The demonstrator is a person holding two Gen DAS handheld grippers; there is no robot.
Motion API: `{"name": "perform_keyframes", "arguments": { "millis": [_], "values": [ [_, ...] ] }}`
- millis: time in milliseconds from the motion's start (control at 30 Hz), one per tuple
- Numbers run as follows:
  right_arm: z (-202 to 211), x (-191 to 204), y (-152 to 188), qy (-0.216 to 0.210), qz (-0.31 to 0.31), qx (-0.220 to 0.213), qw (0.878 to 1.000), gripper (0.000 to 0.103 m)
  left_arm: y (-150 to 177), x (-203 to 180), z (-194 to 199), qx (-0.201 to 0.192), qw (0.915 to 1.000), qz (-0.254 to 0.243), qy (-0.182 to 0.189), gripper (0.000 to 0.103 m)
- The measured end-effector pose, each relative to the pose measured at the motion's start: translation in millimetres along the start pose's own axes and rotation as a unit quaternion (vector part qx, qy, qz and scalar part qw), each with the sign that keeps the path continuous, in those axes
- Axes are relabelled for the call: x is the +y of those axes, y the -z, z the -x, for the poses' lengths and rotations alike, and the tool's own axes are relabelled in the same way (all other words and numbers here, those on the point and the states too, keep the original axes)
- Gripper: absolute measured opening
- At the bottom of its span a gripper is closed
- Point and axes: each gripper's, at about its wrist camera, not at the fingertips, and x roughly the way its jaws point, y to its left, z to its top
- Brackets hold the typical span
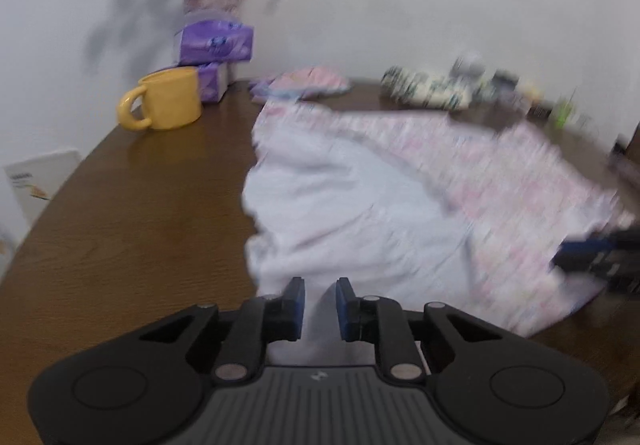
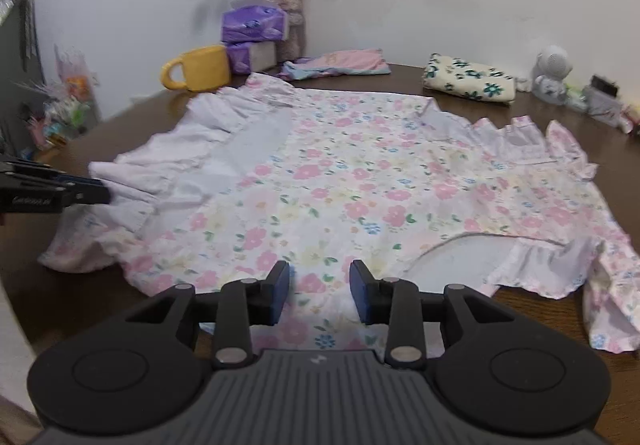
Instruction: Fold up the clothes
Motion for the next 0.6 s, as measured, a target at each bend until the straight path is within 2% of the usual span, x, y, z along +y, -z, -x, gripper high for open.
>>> {"name": "perform_keyframes", "arguments": {
  "millis": [33,133,200,333,400,467,600],
  "values": [
    [2,-2,-2,-0.003,-0.003,-0.004,1.000,0.034,-7,1,2,-0.010,0.9999,0.001,0.009,0.017],
    [3,-6,-13,0.018,0.008,-0.019,1.000,0.037,-28,3,-10,-0.011,0.9998,-0.014,-0.013,0.038],
    [-1,-12,-19,0.025,0.007,-0.021,0.999,0.038,-38,7,-26,0.007,0.9994,-0.022,-0.027,0.040],
    [-15,-21,-26,0.025,-0.006,-0.016,1.000,0.041,-41,16,-49,0.051,0.9982,-0.026,-0.017,0.040],
    [-22,-24,-27,0.026,-0.011,-0.012,1.000,0.042,-40,18,-57,0.066,0.9972,-0.032,-0.017,0.036],
    [-28,-26,-26,0.025,-0.016,-0.005,1.000,0.043,-40,18,-62,0.070,0.9965,-0.043,-0.012,0.000],
    [-38,-28,-24,0.025,-0.022,0.005,0.999,0.043,-45,17,-65,0.057,0.9950,-0.077,-0.028,0.001]
  ]
}}
